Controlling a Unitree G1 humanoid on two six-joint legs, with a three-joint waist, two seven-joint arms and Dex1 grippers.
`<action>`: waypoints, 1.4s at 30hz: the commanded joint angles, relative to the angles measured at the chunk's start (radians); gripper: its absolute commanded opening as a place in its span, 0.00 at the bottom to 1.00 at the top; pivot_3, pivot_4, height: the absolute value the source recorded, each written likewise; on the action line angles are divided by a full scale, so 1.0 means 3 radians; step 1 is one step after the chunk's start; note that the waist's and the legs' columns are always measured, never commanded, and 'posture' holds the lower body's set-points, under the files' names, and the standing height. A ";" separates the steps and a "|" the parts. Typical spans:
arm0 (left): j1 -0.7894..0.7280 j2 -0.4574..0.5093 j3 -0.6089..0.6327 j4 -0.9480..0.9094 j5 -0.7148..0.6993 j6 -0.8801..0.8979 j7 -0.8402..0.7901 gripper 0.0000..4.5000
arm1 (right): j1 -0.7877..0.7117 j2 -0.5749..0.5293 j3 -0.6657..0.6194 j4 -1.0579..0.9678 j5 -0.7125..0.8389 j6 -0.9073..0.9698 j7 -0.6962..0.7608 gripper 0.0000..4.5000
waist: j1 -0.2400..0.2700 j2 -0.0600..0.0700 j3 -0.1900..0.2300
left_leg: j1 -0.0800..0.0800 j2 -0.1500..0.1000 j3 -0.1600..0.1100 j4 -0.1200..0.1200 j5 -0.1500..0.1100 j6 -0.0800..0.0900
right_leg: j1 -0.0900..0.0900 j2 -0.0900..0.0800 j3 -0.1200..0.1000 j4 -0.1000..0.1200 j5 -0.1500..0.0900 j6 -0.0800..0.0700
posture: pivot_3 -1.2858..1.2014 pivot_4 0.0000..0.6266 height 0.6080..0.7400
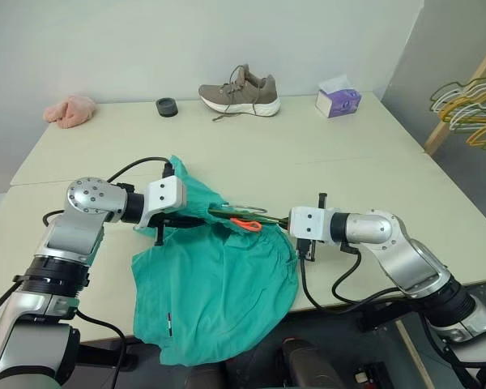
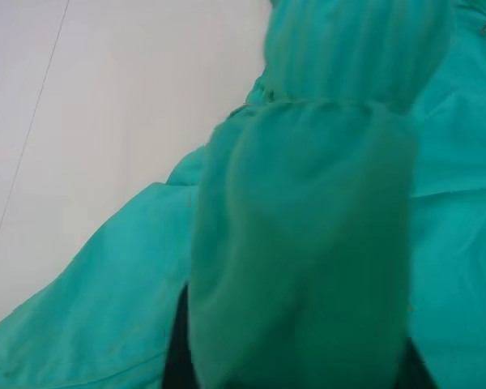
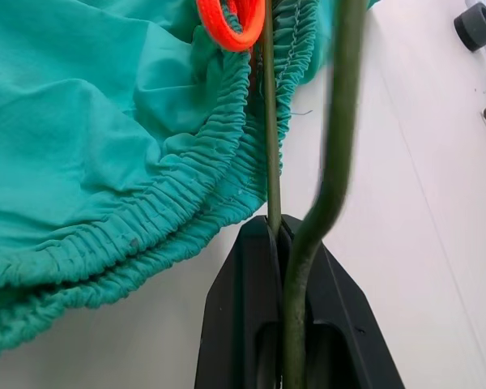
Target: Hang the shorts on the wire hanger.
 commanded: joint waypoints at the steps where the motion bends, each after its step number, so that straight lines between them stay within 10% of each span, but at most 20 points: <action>1: -0.0004 -0.0048 -0.0026 -0.0071 -0.0007 0.0020 0.0008 0.00 | -0.0122 0.0069 -0.0085 -0.0182 -0.0008 -0.0242 0.0006 0.00 | -0.0001 0.0000 0.0000 | 0.0000 0.0000 0.0000 0.0000 0.0000 0.0000 | 0.0000 0.0000 0.0000 0.0001 0.0000 0.0000 | 0.44 0.13 1.00; 7: 0.0019 -0.0062 -0.0021 -0.0073 0.0011 0.0041 0.0004 0.00 | -0.0070 0.0013 -0.0063 -0.0214 0.0017 -0.0419 0.0193 0.00 | -0.0003 0.0000 0.0000 | 0.0000 0.0000 0.0000 0.0000 0.0000 0.0000 | 0.0000 0.0000 0.0000 0.0001 0.0000 0.0000 | 0.44 0.13 1.00; 21: 0.0120 -0.0042 0.0013 -0.0108 0.0036 0.0100 0.0091 0.00 | 0.0687 -0.1073 -0.1001 -0.0115 0.0707 -0.0424 0.0854 1.00 | 0.0020 -0.0001 0.0000 | 0.0001 -0.0002 0.0001 0.0003 0.0000 0.0000 | 0.0002 -0.0003 0.0000 0.0000 0.0000 0.0000 | 0.44 0.14 1.00; 29: 0.0129 -0.0072 0.0037 -0.0140 -0.0020 0.0185 0.0152 0.00 | 0.1531 -0.0298 -0.1360 -0.1211 0.1695 0.1281 0.0040 1.00 | -0.0012 -0.0001 -0.0001 | 0.0008 0.0007 -0.0005 0.0000 0.0000 0.0000 | 0.0001 0.0008 0.0001 0.0017 -0.0003 -0.0002 | 0.43 0.16 1.00; 42: 0.0111 -0.0080 0.0050 -0.0182 -0.0036 0.0218 0.0179 0.00 | 0.1661 0.0579 -0.0814 -0.1164 0.1653 0.1819 -0.0881 1.00 | 0.0009 -0.0002 -0.0001 | 0.0007 0.0002 -0.0003 0.0002 0.0000 0.0000 | 0.0002 0.0005 0.0002 0.0015 -0.0011 0.0011 | 0.44 0.16 1.00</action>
